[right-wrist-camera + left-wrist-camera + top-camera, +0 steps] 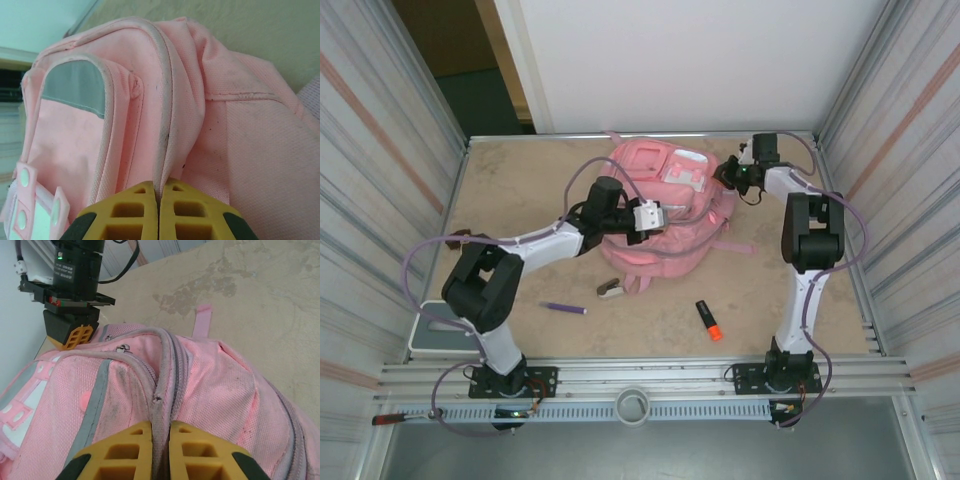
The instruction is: Pack books, pencil case, and school supplies into a backpack
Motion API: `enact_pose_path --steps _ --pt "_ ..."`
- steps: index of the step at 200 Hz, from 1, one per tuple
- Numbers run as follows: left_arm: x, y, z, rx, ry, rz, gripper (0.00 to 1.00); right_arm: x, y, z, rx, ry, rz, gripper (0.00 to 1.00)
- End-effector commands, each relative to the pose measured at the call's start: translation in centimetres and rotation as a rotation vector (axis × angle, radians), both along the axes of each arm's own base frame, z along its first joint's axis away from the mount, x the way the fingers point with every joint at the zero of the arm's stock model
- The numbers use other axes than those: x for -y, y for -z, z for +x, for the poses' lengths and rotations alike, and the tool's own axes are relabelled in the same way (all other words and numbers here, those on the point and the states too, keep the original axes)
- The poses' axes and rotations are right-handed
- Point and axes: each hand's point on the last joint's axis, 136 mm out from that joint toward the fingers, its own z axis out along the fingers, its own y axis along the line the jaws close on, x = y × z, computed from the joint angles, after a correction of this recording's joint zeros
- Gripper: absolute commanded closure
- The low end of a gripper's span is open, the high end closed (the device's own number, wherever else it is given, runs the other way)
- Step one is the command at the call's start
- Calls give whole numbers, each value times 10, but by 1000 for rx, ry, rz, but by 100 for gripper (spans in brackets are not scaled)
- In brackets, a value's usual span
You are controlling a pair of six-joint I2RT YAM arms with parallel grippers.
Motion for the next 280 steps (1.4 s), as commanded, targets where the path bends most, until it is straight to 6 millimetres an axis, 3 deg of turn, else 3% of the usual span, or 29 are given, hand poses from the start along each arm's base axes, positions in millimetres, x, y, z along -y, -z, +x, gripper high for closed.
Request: enact_pose_path --steps 1,25,46,81,105,128,155,184,200,215,247,280 --pt "2 -25 43 70 -134 -30 87 41 -46 -9 76 96 17 100" --pt "-7 -23 71 90 -229 -1 86 53 -56 -23 103 132 24 100" --pt "-37 -20 92 71 -345 -13 86 43 -52 -40 107 126 50 100" --pt "-109 -9 120 9 -623 -63 72 7 -36 -78 115 131 47 100" --pt "-150 2 134 -66 -840 -76 63 -32 -21 -111 149 182 9 95" --pt "-189 -1 133 -103 -1081 -106 42 -72 -16 -135 180 154 -8 83" --pt "-218 -18 107 -209 -1242 -165 35 -80 -28 -161 239 126 -92 72" --pt "-209 -38 77 -312 -1192 -307 31 -66 -66 -179 360 103 -265 62" --pt "-189 -43 65 -324 -1138 -337 28 -62 -81 -183 420 84 -338 56" --pt "-169 -43 62 -307 -1114 -298 27 -71 -89 -178 459 19 -353 50" --pt "-132 -30 63 -269 -1106 -168 22 -99 -79 -159 444 -97 -321 47" --pt "-112 -18 65 -170 -1128 -42 10 -102 -50 -144 379 -101 -303 46"
